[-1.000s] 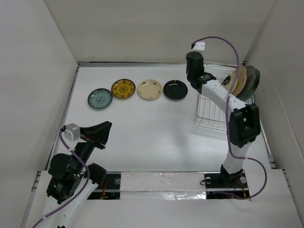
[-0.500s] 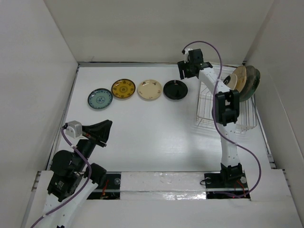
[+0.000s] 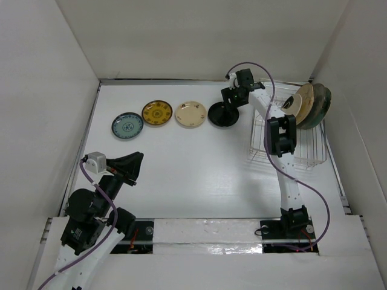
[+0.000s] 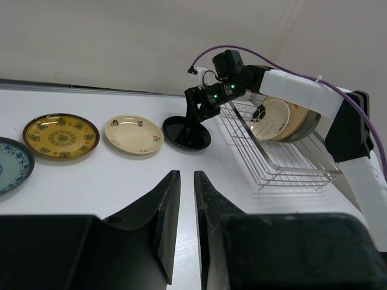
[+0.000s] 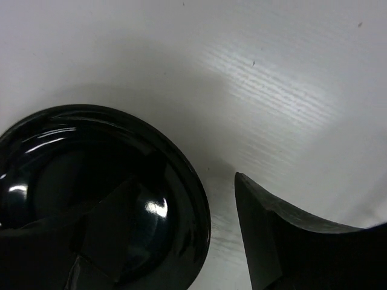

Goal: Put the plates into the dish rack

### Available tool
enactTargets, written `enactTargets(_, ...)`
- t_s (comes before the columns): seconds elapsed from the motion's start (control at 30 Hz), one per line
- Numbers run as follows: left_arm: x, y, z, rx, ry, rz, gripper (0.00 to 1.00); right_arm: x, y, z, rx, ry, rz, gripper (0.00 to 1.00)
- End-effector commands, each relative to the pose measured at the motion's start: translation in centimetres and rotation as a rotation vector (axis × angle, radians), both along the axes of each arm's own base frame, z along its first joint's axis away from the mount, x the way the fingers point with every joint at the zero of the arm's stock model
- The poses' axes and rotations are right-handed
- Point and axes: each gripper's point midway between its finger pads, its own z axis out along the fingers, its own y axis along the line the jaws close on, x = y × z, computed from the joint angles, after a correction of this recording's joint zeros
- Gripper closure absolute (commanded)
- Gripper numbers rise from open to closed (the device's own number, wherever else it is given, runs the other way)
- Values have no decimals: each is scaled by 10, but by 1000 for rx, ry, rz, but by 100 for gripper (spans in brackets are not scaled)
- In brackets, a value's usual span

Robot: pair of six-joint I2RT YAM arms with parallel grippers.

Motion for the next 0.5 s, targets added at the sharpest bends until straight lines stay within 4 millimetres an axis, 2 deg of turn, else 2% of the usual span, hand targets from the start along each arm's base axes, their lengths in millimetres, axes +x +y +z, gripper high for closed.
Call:
enactTargets(0.0, 1, -1, 11, -9, -32, 0, 87, 2, 7, 5, -2, -2, 21, 28)
enactTargets(0.17, 0, -1, 11, -10, -37, -5, 87, -4, 14, 3, 7, 8, 30, 24)
enactTargets(0.27, -1, -1, 12, -12, -41, -6, 87, -18, 20, -7, 48, 70, 51, 26)
enactTargets(0.37, -2, -1, 13, -14, -47, -9, 87, -33, 26, -24, 53, 132, 61, 32)
enactTargets(0.47, -4, -1, 14, -18, -54, -15, 87, -46, 28, -29, 49, 150, 63, 44)
